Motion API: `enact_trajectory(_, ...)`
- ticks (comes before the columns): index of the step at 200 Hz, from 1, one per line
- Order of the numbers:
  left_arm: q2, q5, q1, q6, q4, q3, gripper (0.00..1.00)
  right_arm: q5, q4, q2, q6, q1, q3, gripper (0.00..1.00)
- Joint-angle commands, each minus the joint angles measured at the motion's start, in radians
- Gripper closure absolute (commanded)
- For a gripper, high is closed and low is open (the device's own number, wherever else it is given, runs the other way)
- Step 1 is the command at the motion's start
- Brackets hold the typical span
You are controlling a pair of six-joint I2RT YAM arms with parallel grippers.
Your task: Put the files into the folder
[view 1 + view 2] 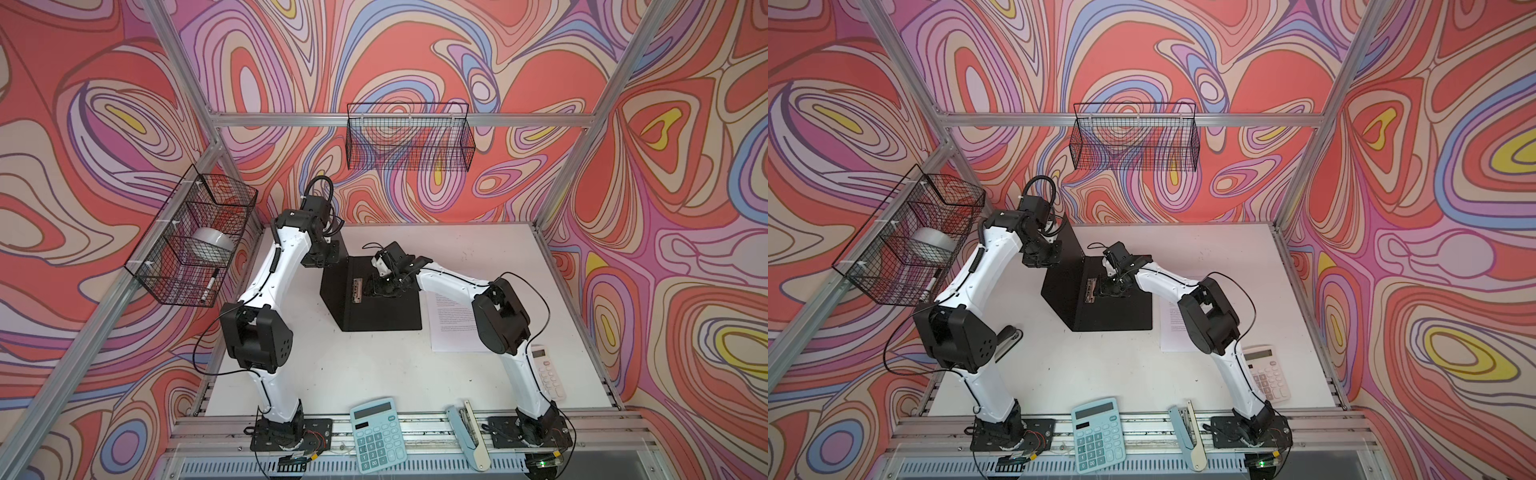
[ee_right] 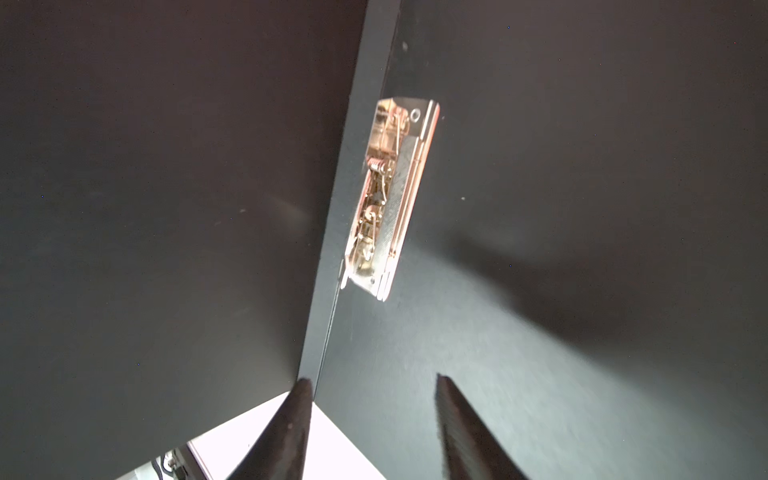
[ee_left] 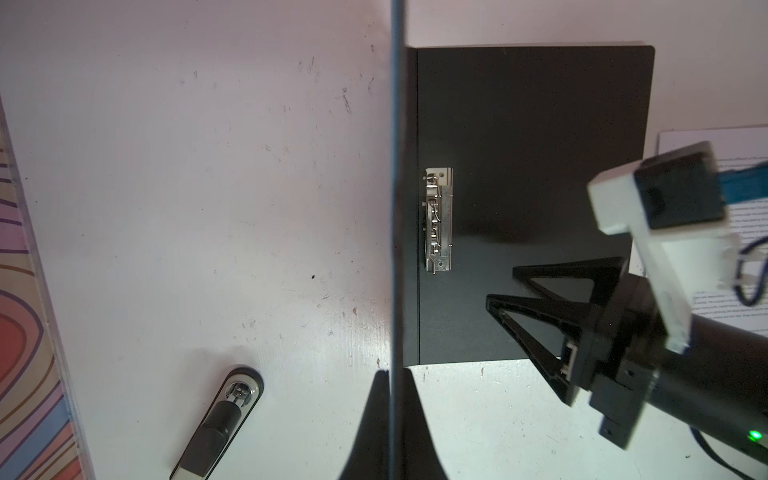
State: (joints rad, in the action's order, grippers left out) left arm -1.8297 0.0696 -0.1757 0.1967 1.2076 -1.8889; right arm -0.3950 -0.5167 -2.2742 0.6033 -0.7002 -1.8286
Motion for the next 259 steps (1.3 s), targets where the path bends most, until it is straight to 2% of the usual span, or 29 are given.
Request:
enact_trajectory(1, 0.035, 0.049, 0.005, 0.013, 0.050, 0.014, 1.00, -0.042, -0.001, -0.039, 0.005, -0.005, -0.047, 0.53)
enact_trajectory(25, 0.043, 0.077, 0.004, 0.015, 0.050, 0.024, 1.00, -0.073, -0.017, -0.085, 0.002, -0.017, -0.103, 0.55)
enact_trajectory(56, 0.051, 0.095, 0.004, 0.015, 0.044, 0.043, 1.00, -0.057, -0.060, -0.134, -0.001, -0.029, -0.161, 0.59)
enact_trajectory(102, 0.073, 0.085, 0.004, 0.029, 0.033, 0.065, 1.00, -0.033, -0.093, -0.137, 0.002, -0.043, -0.158, 0.64)
enact_trajectory(182, 0.098, 0.088, 0.004, 0.033, 0.021, 0.097, 1.00, -0.022, -0.102, -0.156, 0.017, -0.051, -0.159, 0.78)
enact_trajectory(259, 0.104, 0.092, 0.004, 0.035, 0.018, 0.105, 1.00, -0.039, -0.095, -0.165, 0.020, -0.055, -0.163, 0.80)
